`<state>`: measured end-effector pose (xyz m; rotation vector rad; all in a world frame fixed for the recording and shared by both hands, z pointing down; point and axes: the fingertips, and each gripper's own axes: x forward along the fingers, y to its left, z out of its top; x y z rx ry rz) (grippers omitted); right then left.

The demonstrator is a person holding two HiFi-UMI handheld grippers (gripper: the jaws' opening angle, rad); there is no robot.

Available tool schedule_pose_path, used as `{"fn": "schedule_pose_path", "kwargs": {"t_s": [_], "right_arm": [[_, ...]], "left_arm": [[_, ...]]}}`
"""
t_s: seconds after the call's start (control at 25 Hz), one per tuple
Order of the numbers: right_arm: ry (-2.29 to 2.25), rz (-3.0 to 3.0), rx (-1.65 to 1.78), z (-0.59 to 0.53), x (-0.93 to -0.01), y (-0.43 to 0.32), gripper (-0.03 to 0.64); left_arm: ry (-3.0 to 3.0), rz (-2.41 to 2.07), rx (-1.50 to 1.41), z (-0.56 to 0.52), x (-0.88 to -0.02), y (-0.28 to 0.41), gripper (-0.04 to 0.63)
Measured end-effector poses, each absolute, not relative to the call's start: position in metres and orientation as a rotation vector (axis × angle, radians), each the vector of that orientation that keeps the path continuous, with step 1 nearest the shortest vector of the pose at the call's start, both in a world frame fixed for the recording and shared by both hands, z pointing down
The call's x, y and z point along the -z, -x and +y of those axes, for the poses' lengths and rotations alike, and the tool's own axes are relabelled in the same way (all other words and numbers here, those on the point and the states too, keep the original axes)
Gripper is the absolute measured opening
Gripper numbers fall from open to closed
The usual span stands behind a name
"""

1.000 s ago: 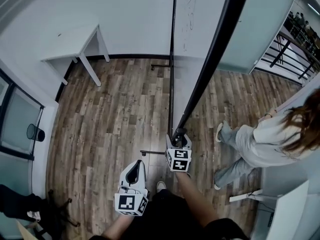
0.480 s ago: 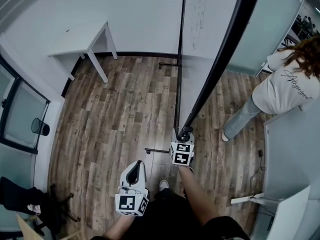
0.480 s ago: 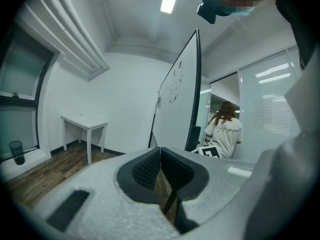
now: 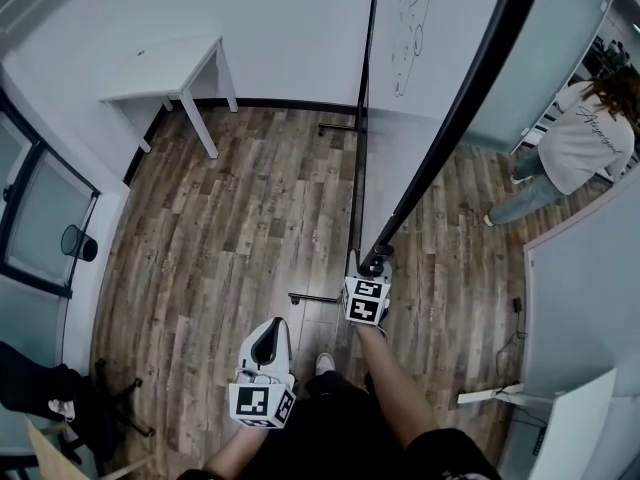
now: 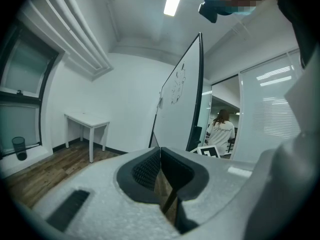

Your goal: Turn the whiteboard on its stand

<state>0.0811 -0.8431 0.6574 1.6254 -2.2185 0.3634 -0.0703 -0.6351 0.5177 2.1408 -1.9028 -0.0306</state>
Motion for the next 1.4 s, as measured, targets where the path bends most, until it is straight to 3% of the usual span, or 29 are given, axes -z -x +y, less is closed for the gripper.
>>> {"fn": "schedule_pose_path", "kwargs": {"t_s": [1.4], "right_arm": [[-1.647,-2.238,-0.412,-0.654,-0.66,0.006,0.155]], "left_arm": [[-2.188,-1.927,0.108,-0.432,-0.489,0.146,0.018]]}}
